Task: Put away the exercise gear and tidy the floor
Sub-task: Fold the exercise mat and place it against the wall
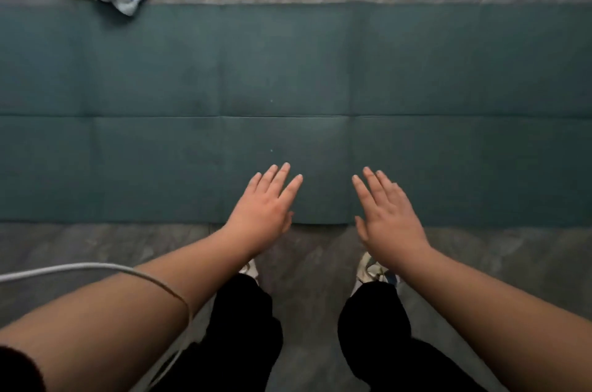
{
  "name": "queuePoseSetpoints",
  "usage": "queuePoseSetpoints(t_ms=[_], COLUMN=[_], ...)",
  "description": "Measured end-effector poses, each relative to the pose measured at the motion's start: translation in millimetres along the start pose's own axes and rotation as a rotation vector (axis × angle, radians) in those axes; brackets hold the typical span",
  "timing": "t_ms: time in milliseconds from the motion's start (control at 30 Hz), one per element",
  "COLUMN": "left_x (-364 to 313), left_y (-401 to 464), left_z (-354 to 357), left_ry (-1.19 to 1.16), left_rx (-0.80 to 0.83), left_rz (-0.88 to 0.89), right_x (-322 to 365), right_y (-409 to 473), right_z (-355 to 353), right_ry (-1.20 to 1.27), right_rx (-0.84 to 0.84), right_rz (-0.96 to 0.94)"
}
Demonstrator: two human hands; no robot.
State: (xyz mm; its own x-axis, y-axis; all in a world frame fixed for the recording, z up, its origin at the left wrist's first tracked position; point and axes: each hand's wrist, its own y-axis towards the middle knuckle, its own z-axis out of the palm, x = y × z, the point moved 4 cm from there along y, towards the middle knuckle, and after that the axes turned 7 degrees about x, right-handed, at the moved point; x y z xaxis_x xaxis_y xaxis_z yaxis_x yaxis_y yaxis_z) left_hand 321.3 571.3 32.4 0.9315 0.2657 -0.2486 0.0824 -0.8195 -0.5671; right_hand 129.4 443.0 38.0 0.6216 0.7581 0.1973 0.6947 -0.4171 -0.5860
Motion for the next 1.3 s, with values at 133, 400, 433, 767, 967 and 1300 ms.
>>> queuePoseSetpoints(t_ms=[133, 400, 433, 767, 967, 1300], left_x=[51.3, 94.5, 93.9, 93.3, 69.6, 57.3], left_y=[59.1, 95.8, 96.2, 101.2, 63.4, 56.0], left_z=[83.2, 169.5, 171.3, 139.3, 121.2, 52.3], left_ry=[0.141, 0.236, 0.238, 0.165, 0.01, 0.036], left_rx=[0.026, 0.172, 0.184, 0.184, 0.161, -0.099], left_rz=[0.098, 0.068, 0.078, 0.133, 0.301, 0.334], right_x=[-11.4, -27.8, -28.4, -22.6, -25.6, -8.1], right_y=[67.4, 115.1, 115.6, 118.9, 101.9, 91.5], right_z=[94.8, 180.9, 182.2, 168.8, 135.2, 27.2], right_ry=[-0.086, -0.243, -0.27, -0.37, -0.223, -0.226], right_rx=[0.029, 0.108, 0.123, 0.237, 0.074, -0.274], right_rz=[-0.18, -0.299, -0.319, -0.383, -0.451, -0.409])
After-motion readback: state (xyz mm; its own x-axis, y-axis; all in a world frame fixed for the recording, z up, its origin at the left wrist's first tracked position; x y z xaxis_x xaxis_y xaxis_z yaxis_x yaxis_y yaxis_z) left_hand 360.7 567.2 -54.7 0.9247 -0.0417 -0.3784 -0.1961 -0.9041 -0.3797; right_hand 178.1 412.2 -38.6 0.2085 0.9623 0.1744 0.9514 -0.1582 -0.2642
